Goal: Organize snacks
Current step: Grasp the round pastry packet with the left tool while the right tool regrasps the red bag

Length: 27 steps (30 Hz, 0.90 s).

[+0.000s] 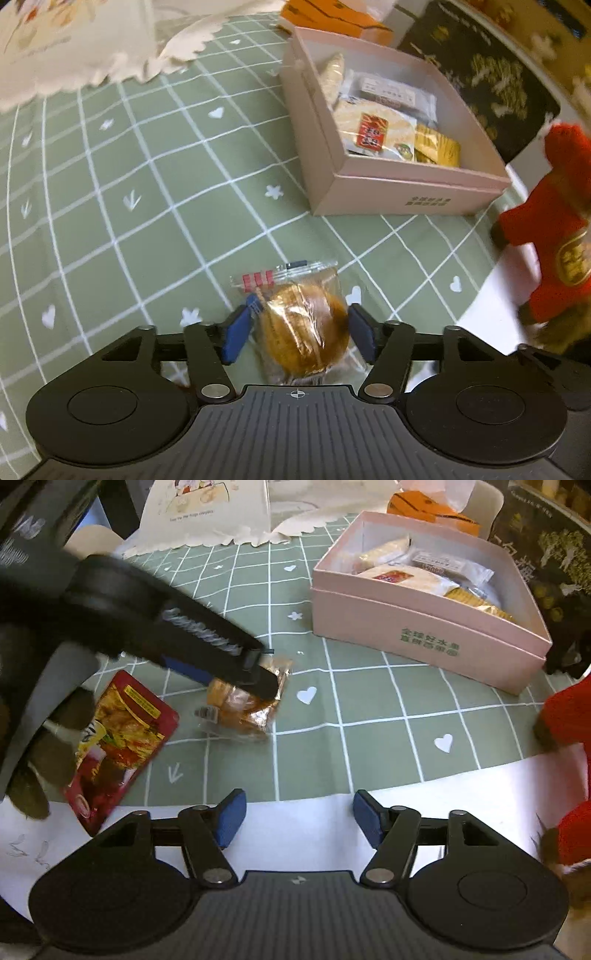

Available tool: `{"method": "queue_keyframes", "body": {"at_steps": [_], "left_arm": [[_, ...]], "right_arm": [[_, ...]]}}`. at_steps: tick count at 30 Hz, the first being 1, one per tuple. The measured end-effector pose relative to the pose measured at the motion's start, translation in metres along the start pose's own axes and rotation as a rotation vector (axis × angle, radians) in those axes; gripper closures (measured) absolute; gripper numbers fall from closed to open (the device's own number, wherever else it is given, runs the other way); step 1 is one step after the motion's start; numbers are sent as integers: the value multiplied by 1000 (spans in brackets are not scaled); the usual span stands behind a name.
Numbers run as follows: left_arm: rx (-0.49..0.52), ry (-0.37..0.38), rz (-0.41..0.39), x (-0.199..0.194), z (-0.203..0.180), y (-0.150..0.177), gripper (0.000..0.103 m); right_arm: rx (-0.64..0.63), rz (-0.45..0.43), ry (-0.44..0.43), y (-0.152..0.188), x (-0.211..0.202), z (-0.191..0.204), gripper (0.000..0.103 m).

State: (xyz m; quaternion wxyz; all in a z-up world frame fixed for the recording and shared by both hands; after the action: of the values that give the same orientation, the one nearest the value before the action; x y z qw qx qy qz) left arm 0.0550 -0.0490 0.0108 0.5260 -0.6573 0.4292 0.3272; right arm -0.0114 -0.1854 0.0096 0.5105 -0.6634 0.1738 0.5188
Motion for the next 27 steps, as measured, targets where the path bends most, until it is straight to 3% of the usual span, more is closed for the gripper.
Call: {"method": "queue_keyframes", "body": {"at_steps": [4,7,9,11,14,16,22,25,27], "left_arm": [[94,-65,-5,8,-17,-2,29],[163,-90,-19,12,-25,0,27],[226,-111,-31,11,-29,4,38],[235,-56,-50,4,-23,9,42],[135,82,-80,-14,0,19,42],[65,121,-123,-37,24,26,42],[-128,66,-302,-118,104,56,42],[-243,5,-325,-136,147,81,42],[-333,-5,-317,-140,169,95,42]], "right_arm": [[-65,-17,39,6,3,14,27],[-43,-27,39,7,3,14,22],[-44,-22,41,6,4,14,22],[-40,-7,42,3,5,14,22],[-23,-8,15,-2,-2,15,22],[-2,-8,-33,-7,-9,22,22],[78,114,-241,-30,2,69,22],[68,173,-270,-44,10,109,22],[79,225,-241,-54,23,134,22]]}}
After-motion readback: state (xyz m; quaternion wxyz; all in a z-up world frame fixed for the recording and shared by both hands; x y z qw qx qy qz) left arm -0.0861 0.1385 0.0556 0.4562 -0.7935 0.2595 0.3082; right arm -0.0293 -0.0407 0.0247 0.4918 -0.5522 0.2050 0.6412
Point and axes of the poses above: each gripper's, at about its wrist camera, not at the fingertips, and x roughly the way its jaws point, z to its left, y to its underside, the point moved 2 cm from there along x, roughly the way its jaws point, and after that the axes turned 2 degrees about y, right-handed, at the moved point
